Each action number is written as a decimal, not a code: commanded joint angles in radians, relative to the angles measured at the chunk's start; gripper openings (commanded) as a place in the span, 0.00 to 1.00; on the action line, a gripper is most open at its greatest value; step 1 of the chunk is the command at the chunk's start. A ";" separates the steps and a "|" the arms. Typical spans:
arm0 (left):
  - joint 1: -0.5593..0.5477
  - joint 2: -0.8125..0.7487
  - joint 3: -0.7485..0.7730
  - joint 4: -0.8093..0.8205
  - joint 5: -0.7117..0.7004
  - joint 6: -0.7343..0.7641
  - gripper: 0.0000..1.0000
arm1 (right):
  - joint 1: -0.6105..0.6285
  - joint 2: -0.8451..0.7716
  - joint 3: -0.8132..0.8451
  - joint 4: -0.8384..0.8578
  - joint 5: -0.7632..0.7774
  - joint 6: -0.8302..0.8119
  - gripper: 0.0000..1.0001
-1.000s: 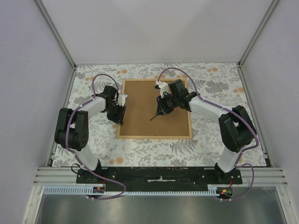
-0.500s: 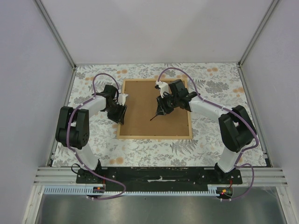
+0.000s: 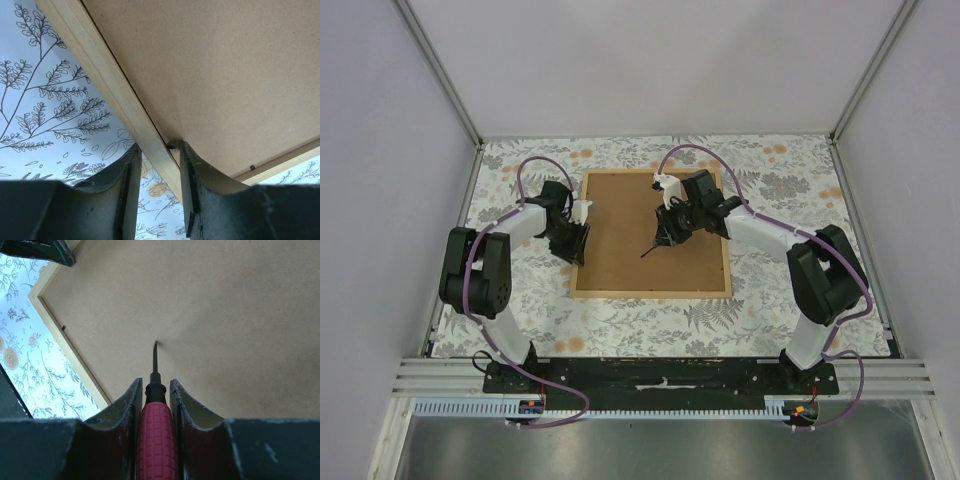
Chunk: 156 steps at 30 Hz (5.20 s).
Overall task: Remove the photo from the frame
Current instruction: Adjust the photo frame item on the photo frame.
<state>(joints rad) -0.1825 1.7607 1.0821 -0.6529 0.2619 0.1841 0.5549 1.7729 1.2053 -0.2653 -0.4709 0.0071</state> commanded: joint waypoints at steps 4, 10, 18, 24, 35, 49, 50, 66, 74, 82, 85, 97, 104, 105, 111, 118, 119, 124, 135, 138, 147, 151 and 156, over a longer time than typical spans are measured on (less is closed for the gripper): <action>-0.005 0.000 0.004 0.128 -0.036 -0.008 0.02 | 0.004 0.049 -0.013 0.006 0.018 -0.024 0.00; 0.018 -0.082 -0.017 0.128 0.016 -0.011 0.02 | 0.002 0.071 -0.012 0.003 0.023 -0.024 0.00; 0.107 -0.081 -0.045 0.130 0.190 -0.011 0.02 | 0.002 0.066 -0.013 0.003 0.025 -0.025 0.00; 0.167 -0.079 -0.057 0.130 0.339 -0.003 0.02 | 0.002 0.066 -0.013 0.005 0.017 -0.021 0.00; 0.219 -0.058 -0.057 0.131 0.399 -0.014 0.02 | 0.002 0.059 -0.013 0.005 0.006 -0.015 0.00; 0.087 -0.116 -0.059 0.162 0.074 -0.038 0.44 | 0.002 0.063 -0.012 0.003 0.005 -0.015 0.00; 0.081 -0.109 -0.059 0.162 0.057 -0.040 0.44 | 0.002 0.062 -0.012 0.003 0.006 -0.013 0.00; 0.034 -0.084 -0.067 0.170 -0.038 -0.035 0.47 | 0.002 0.072 -0.007 0.005 0.006 -0.012 0.00; 0.020 -0.081 -0.071 0.164 -0.050 -0.035 0.48 | 0.002 0.072 -0.007 0.003 0.005 -0.013 0.00; 0.012 -0.040 -0.071 0.154 -0.072 -0.032 0.49 | 0.002 0.072 -0.007 0.003 0.005 -0.012 0.00; 0.009 -0.032 -0.070 0.151 -0.085 -0.031 0.50 | 0.002 0.072 -0.007 0.003 0.006 -0.013 0.00; 0.009 -0.069 -0.060 0.110 -0.095 -0.012 0.50 | 0.004 0.074 -0.009 0.003 0.006 -0.015 0.00; 0.011 -0.066 -0.053 0.095 -0.078 -0.006 0.46 | 0.003 0.076 -0.009 0.000 0.006 -0.015 0.00; 0.014 -0.069 -0.051 0.095 -0.066 -0.005 0.45 | 0.002 0.076 -0.007 0.001 0.005 -0.015 0.00; 0.028 -0.061 -0.044 0.075 -0.043 0.008 0.43 | 0.000 0.074 -0.009 0.001 0.006 -0.016 0.00; 0.028 -0.050 -0.040 0.070 -0.050 0.011 0.43 | 0.002 0.076 -0.007 0.000 0.006 -0.013 0.00; 0.028 -0.049 -0.039 0.073 -0.052 0.011 0.43 | 0.003 0.074 -0.009 -0.002 0.006 -0.015 0.00; 0.028 -0.026 -0.036 0.099 -0.061 0.003 0.24 | 0.002 0.076 -0.006 -0.002 0.006 -0.015 0.00; 0.051 -0.079 -0.053 0.101 0.051 0.006 0.02 | 0.002 0.097 -0.006 -0.003 0.009 -0.016 0.00; 0.083 -0.069 -0.059 0.101 0.178 0.012 0.02 | 0.002 0.092 -0.004 -0.005 0.008 -0.015 0.00; 0.117 -0.037 -0.082 0.108 0.376 0.028 0.02 | 0.002 0.086 -0.001 -0.008 -0.005 -0.012 0.00; 0.118 -0.032 -0.086 0.110 0.418 0.028 0.02 | 0.003 0.074 0.002 -0.011 -0.006 -0.013 0.00; 0.120 -0.046 -0.093 0.110 0.491 0.038 0.02 | -0.001 0.045 0.007 -0.014 -0.009 -0.019 0.00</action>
<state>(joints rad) -0.0315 1.7195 1.0050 -0.5316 0.4744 0.1894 0.5453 1.8137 1.2068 -0.2287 -0.5121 0.0093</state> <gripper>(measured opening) 0.190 0.328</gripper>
